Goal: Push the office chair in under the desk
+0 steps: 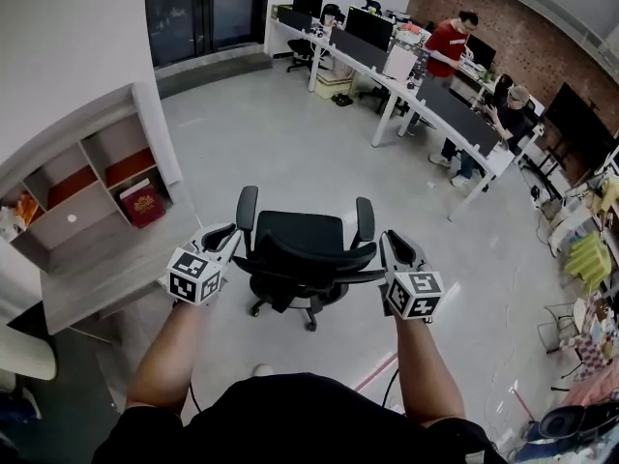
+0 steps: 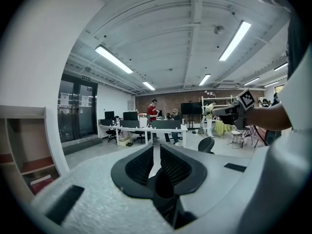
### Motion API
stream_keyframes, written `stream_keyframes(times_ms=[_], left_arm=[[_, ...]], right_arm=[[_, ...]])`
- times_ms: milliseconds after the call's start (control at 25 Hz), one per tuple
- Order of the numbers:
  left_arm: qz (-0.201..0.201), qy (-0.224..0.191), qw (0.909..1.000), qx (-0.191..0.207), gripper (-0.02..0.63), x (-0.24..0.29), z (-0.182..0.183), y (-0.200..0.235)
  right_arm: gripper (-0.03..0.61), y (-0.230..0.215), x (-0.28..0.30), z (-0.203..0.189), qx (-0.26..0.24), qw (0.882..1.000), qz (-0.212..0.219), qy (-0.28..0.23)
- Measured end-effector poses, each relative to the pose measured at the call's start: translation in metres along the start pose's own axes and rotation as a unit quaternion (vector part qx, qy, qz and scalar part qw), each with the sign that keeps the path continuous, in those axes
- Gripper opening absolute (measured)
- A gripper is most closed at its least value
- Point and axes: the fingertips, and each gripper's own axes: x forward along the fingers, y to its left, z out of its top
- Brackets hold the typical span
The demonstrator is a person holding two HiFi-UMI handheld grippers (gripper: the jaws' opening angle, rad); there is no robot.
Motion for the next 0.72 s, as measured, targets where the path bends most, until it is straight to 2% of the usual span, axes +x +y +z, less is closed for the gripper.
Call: stream_keyframes(times_ms=[360,720], left_arm=[[-0.046,-0.012,0.9988,0.010,0.055,0.026,0.007,0.031],[-0.047,-0.006,0.9986,0.025,0.055,0.026,0.013,0.026]], right_arm=[[0.035,0.011,0.016,0.008,0.000,0.999,-0.042,-0.001],[0.035,0.012,0.016,0.011,0.000,0.999,-0.036,-0.005]])
